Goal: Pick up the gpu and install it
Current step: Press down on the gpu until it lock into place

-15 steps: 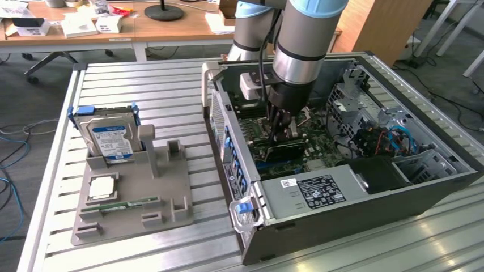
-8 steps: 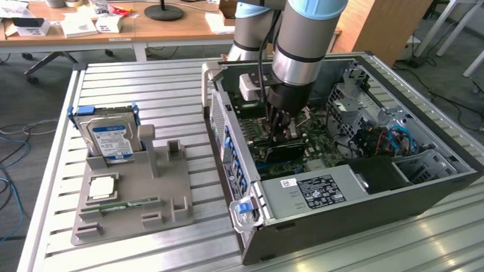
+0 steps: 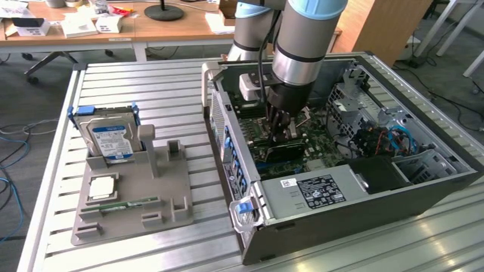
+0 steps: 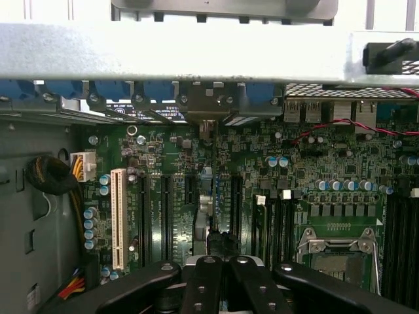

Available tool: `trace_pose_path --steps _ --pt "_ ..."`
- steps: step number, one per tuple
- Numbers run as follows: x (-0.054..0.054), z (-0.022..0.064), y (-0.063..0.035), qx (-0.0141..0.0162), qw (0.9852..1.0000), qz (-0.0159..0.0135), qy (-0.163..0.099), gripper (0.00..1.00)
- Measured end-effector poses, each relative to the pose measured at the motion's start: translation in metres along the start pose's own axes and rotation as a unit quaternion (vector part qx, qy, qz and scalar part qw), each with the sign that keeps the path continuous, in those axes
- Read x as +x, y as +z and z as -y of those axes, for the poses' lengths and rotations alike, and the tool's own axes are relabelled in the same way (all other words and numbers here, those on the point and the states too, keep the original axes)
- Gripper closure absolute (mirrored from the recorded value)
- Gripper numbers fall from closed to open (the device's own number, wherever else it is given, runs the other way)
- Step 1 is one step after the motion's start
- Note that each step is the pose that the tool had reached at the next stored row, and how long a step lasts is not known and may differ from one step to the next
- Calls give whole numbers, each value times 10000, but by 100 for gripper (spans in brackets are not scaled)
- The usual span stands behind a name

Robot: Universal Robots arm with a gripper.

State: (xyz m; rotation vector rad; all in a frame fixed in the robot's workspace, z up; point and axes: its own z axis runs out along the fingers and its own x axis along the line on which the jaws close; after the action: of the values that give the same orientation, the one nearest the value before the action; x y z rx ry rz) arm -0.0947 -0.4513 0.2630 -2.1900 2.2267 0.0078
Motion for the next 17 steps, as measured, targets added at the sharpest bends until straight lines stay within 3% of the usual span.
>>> trace_pose_path --steps 17 --pt "1 -4 18 -1 10000 -2 0 89"
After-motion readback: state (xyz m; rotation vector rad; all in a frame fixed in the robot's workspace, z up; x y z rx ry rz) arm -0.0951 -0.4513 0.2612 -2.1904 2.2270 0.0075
